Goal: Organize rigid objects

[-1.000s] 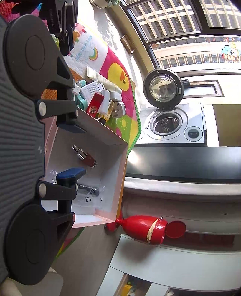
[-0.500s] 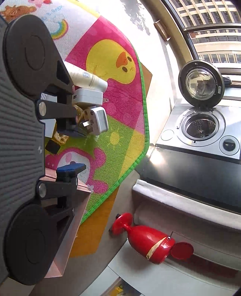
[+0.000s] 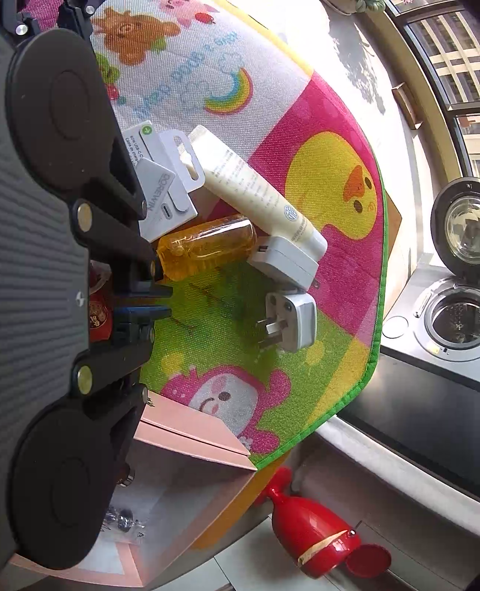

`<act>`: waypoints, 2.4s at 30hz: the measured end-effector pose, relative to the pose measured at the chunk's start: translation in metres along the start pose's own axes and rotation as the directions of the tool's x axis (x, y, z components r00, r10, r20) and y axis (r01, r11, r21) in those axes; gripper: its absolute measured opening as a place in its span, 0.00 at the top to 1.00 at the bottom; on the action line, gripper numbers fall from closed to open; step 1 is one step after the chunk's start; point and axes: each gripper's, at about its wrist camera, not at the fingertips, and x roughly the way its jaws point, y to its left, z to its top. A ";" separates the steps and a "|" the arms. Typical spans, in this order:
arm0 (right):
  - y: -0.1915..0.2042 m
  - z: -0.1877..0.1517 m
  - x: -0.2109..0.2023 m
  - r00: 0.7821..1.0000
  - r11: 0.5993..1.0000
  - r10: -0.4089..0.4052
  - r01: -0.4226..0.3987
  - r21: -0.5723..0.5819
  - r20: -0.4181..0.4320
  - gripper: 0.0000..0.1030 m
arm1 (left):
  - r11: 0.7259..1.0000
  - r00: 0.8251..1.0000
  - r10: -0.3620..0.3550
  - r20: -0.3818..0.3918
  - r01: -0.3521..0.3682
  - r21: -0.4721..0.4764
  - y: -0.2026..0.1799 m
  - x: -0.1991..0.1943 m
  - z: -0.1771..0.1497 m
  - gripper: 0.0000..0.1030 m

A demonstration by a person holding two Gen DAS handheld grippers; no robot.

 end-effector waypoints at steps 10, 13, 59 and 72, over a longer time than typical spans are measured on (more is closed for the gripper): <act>0.014 -0.096 -0.048 0.983 0.987 0.160 -0.162 0.016 0.094 0.94 | 0.999 0.999 0.044 -0.012 -0.044 0.008 -0.005 -0.007 -0.003 0.74; 0.004 -0.126 -0.056 0.981 0.985 0.160 -0.167 0.052 0.107 0.94 | 0.997 0.997 0.077 -0.008 -0.077 0.021 -0.004 -0.011 -0.004 0.74; -0.086 -0.283 -0.085 0.924 0.915 -0.077 -0.084 0.395 0.375 0.38 | 0.848 0.974 0.035 -0.225 0.090 0.522 -0.109 0.003 -0.047 0.69; -0.083 -0.284 -0.085 0.910 0.910 -0.074 -0.106 0.401 0.408 0.33 | 0.813 0.949 -0.037 -0.314 0.211 0.542 -0.121 0.007 -0.048 0.81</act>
